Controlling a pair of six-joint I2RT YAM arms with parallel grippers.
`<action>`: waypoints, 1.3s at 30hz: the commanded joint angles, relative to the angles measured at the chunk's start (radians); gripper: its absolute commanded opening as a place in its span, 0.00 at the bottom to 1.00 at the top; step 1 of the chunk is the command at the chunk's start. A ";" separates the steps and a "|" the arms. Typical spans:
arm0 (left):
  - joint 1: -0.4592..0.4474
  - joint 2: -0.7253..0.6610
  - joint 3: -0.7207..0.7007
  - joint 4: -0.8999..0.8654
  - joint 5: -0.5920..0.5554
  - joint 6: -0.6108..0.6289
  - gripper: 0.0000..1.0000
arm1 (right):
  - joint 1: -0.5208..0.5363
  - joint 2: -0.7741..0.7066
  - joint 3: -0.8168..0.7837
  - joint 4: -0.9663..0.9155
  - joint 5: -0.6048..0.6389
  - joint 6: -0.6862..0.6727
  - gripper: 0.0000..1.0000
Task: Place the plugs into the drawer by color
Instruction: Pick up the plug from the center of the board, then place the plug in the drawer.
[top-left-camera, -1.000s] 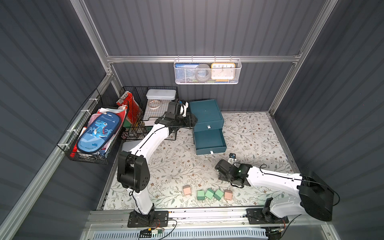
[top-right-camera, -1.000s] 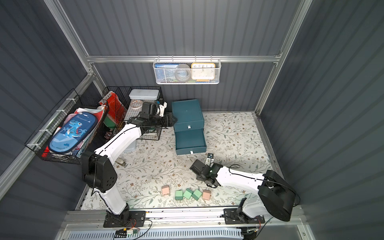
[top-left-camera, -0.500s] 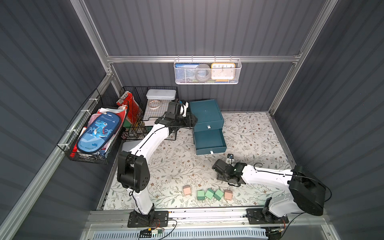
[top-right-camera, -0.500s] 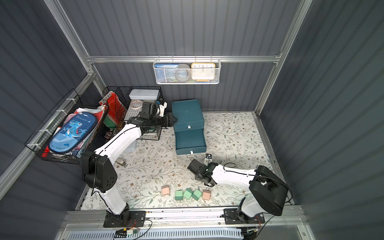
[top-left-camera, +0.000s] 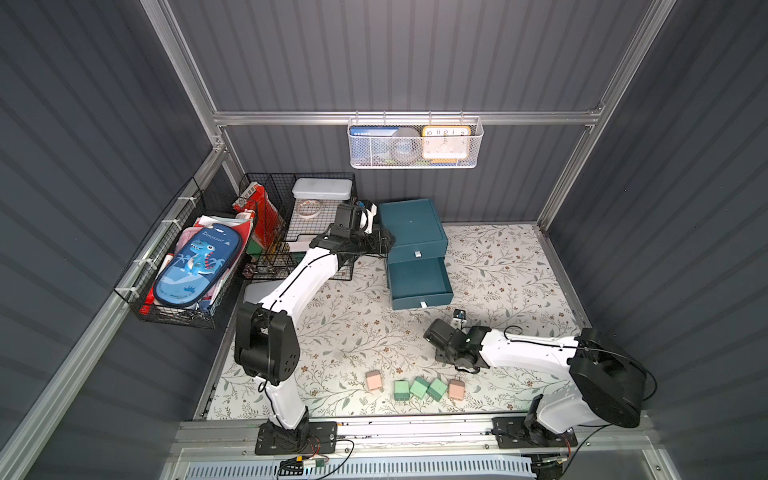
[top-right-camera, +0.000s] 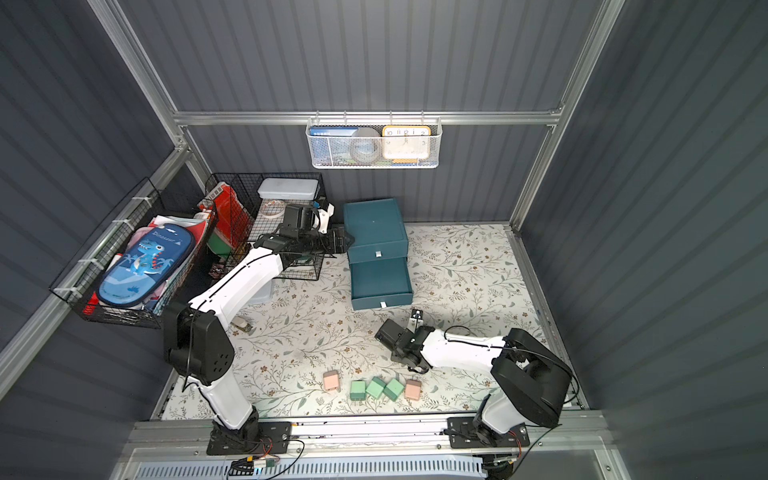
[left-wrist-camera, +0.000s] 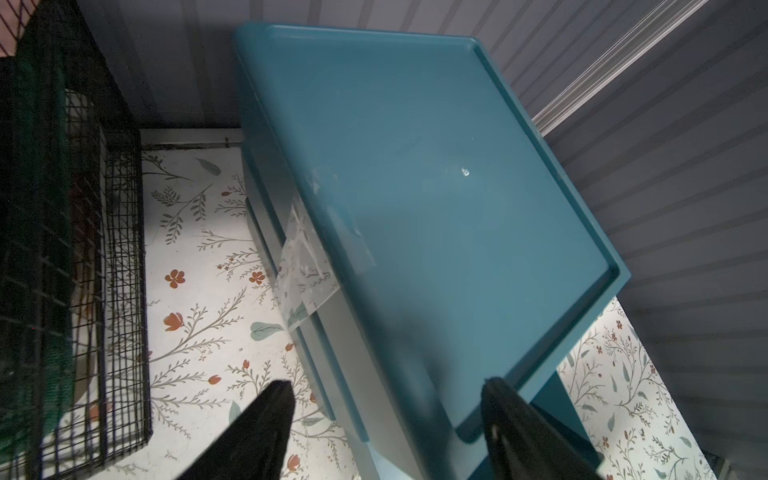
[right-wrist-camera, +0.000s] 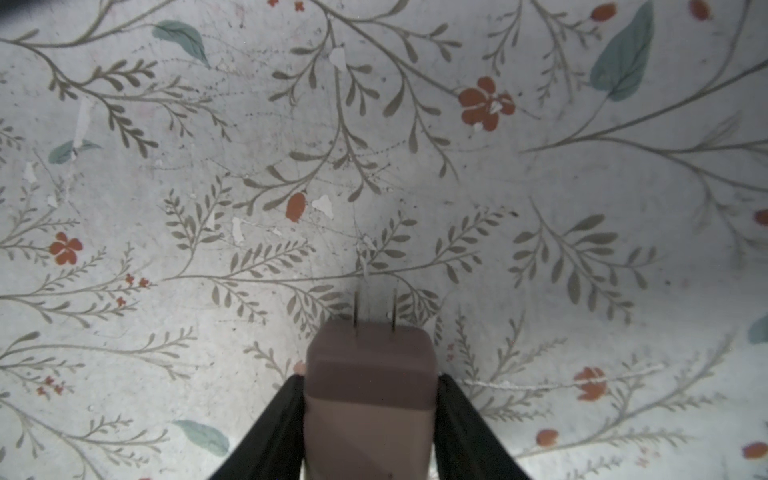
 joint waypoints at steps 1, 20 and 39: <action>-0.003 -0.005 -0.010 -0.006 0.005 0.020 0.76 | -0.007 0.007 -0.026 -0.012 0.006 -0.021 0.47; -0.003 0.033 0.111 -0.033 -0.097 0.016 0.78 | -0.084 -0.336 0.150 -0.205 0.084 -0.355 0.31; -0.003 0.112 0.076 -0.049 -0.074 0.057 0.72 | -0.265 0.063 0.627 -0.118 -0.118 -0.684 0.32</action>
